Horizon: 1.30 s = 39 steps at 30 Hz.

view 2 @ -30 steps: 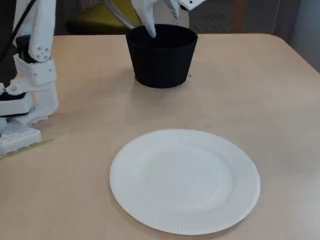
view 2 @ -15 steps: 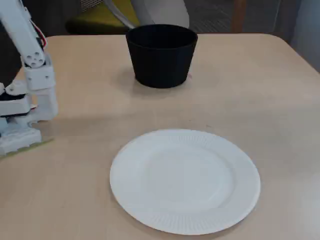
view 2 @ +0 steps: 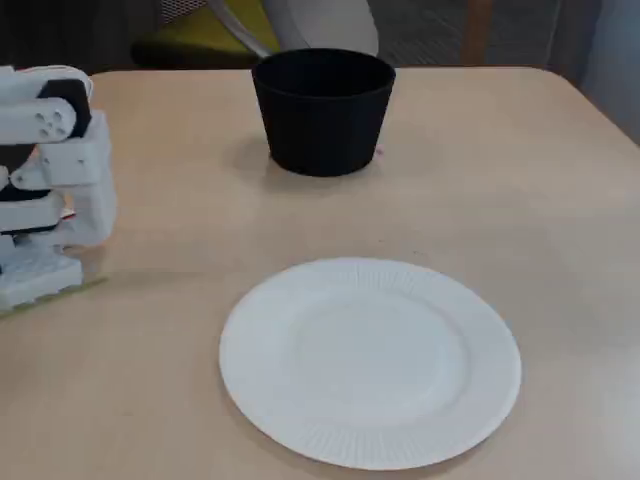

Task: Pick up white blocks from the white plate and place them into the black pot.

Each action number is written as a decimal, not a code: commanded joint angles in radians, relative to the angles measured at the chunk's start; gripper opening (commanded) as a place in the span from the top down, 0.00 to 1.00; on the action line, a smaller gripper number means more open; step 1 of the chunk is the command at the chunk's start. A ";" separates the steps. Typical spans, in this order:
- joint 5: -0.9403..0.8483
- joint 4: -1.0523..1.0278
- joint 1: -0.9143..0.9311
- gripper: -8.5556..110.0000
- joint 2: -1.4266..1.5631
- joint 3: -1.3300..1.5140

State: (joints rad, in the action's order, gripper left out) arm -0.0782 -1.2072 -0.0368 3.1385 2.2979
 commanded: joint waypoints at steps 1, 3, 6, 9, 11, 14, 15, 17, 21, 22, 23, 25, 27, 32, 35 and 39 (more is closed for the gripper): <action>-0.040 0.040 -0.017 0.95 0.107 0.206; -0.066 0.044 -0.020 0.95 0.114 0.276; -0.072 0.055 0.000 0.95 0.114 0.393; -0.066 0.083 0.009 0.95 0.114 0.520; -0.066 0.087 0.009 0.95 0.114 0.563; -0.055 0.087 0.011 0.95 0.114 0.607; -0.051 0.089 0.011 0.95 0.114 0.623; -0.046 0.089 0.012 0.95 0.114 0.649; -0.044 0.092 0.011 0.95 0.114 0.669; -0.040 0.092 0.012 0.95 0.114 0.669; -0.040 0.092 0.012 0.95 0.114 0.669; -0.038 0.094 0.012 0.95 0.114 0.670; -0.034 0.095 0.012 0.95 0.114 0.670; -0.038 0.095 0.009 0.95 0.114 0.670; -0.041 0.097 0.006 0.95 0.114 0.670; -0.041 0.097 0.006 0.95 0.114 0.670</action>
State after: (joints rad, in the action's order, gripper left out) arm -0.1166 -1.1290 -0.0337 3.2490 2.9729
